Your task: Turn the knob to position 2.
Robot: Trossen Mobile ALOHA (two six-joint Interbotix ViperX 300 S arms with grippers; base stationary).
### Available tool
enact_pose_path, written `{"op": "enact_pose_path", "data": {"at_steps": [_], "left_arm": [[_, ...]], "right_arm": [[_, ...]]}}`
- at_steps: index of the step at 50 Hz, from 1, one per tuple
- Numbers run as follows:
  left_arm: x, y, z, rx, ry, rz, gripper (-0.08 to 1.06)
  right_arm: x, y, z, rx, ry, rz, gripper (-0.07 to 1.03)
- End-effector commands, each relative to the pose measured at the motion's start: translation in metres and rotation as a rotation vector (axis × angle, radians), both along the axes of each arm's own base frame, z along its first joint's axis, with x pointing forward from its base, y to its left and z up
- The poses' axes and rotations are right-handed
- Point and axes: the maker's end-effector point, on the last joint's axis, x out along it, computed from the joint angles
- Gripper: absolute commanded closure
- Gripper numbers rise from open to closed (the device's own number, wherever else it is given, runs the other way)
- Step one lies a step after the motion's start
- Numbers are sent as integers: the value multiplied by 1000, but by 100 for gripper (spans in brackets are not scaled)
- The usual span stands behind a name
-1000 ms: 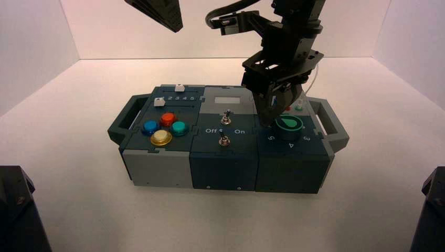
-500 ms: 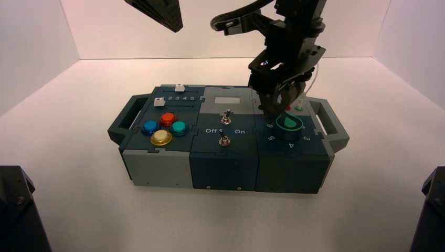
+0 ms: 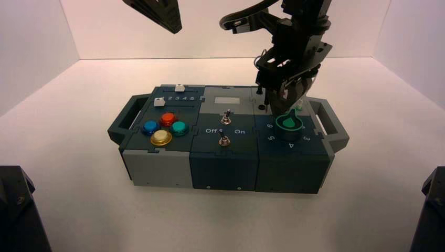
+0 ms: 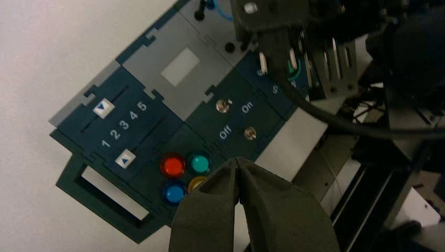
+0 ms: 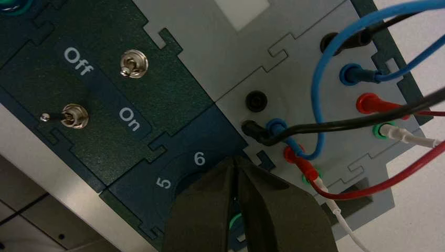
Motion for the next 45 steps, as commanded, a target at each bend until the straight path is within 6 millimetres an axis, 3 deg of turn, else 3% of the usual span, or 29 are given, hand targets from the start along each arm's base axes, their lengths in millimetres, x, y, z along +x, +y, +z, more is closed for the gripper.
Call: {"op": "enact_pose_path", "data": {"at_steps": [1, 32, 45], "left_arm": [[6, -3, 13, -18, -34, -12, 101], [6, -3, 13, -20, -38, -18, 101], [5, -3, 13, -20, -39, -20, 101]], "right_arm": [[5, 1, 9, 22, -24, -16, 98], [3, -15, 2, 1, 0, -60, 98], [9, -10, 17, 49, -49, -72, 98]]}}
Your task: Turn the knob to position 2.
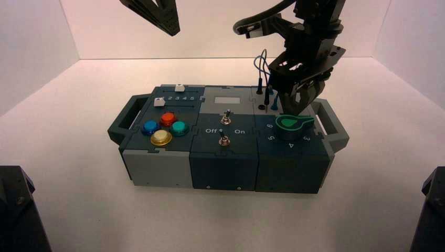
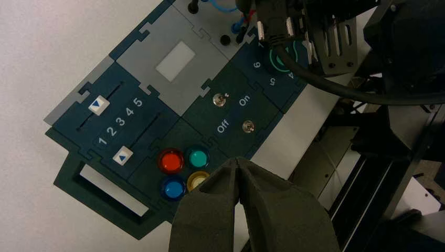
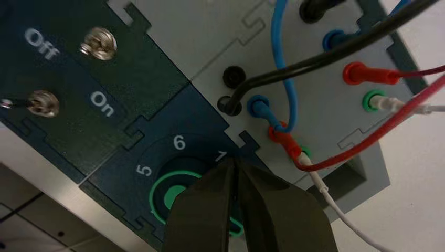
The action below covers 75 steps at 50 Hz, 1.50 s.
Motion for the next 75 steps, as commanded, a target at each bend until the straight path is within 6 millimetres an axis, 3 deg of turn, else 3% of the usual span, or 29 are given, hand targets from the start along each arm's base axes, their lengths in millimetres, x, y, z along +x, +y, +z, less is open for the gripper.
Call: {"op": "enact_pose_path", "data": {"at_steps": [1, 10, 22, 36, 54, 75], "left_arm": [[7, -4, 14, -26, -39, -2, 101], [6, -4, 14, -25, -40, -10, 101], [3, -3, 12, -16, -37, -40, 101], [6, -5, 19, -27, -55, -41, 101], [6, -8, 34, -29, -52, -74, 101], [6, -8, 35, -32, -55, -73, 101]], "right_arm": [[10, 6, 20, 59, -61, -25, 98], [7, 5, 38, 88, -83, -51, 98], [-18, -10, 49, 43, 25, -91, 98], [-36, -16, 45, 6, 128, -120, 98], [-41, -23, 26, -43, 218, -170, 98], [-25, -23, 19, -43, 144, -152, 98]]}}
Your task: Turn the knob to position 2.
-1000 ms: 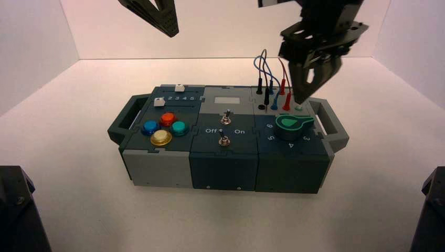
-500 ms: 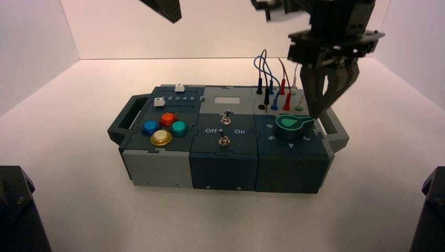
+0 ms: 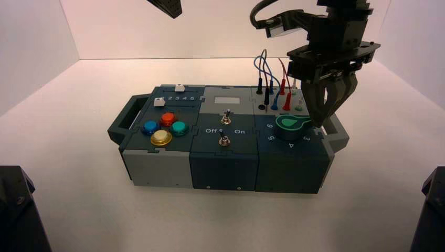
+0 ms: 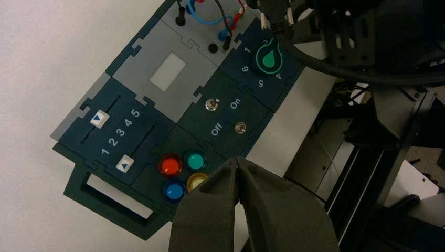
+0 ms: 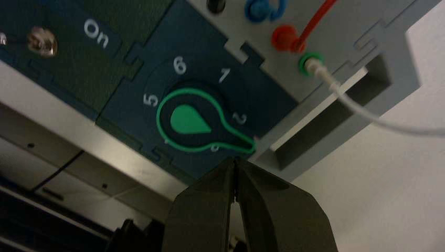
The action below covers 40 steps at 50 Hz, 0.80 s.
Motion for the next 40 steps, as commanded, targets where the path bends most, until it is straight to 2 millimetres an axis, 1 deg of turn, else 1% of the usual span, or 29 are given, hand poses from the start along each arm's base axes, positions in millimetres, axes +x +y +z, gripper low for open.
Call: {"op": "enact_pose_path", "data": {"at_steps": [1, 19, 27, 32, 40], "left_arm": [[5, -3, 14, -27, -40, -2, 101], [4, -2, 19, -38, -55, 0, 101], [5, -2, 23, -43, -67, -2, 101], [6, -3, 25, -47, -70, -2, 101], [12, -6, 27, -57, -92, 10, 101]], "right_arm": [[7, 4, 4, 22, -37, -8, 98], [12, 5, 4, 40, -68, -8, 98], [10, 5, 9, 41, -65, -6, 98], [6, 3, 21, 35, -50, -11, 98], [9, 6, 54, 93, -117, -23, 98]]}}
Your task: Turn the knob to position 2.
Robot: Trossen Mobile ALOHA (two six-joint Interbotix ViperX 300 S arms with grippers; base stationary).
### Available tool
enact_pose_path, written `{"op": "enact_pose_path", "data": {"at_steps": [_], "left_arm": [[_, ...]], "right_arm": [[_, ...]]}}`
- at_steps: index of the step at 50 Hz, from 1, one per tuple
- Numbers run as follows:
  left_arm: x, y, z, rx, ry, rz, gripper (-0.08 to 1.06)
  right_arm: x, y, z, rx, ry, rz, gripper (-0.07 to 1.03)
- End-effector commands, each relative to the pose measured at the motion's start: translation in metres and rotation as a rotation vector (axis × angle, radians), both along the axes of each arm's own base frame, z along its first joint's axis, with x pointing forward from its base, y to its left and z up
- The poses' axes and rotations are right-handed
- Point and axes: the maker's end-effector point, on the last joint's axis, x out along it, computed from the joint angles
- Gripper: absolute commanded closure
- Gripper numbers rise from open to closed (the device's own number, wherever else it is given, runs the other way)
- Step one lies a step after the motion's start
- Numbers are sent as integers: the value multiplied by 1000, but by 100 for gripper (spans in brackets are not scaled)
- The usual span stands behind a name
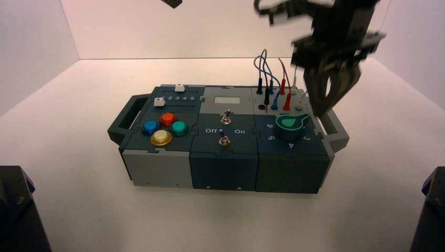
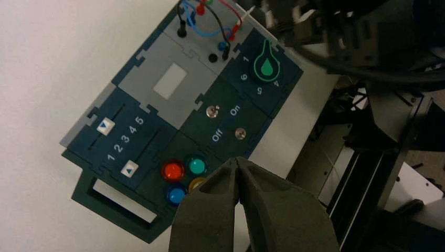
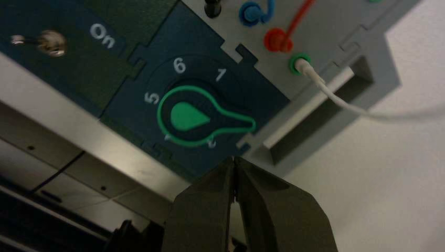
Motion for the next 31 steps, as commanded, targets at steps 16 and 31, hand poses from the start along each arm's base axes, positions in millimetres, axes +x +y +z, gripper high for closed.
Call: {"op": "enact_pose_path", "data": {"at_steps": [16, 31], "left_arm": [[26, -11, 12, -52, -100, 41, 101], [26, -11, 9, -47, -94, 41, 101]], "right_arm": [[11, -17, 57, 116, -154, -94, 98], [5, -19, 62, 133, -170, -98, 98]]}}
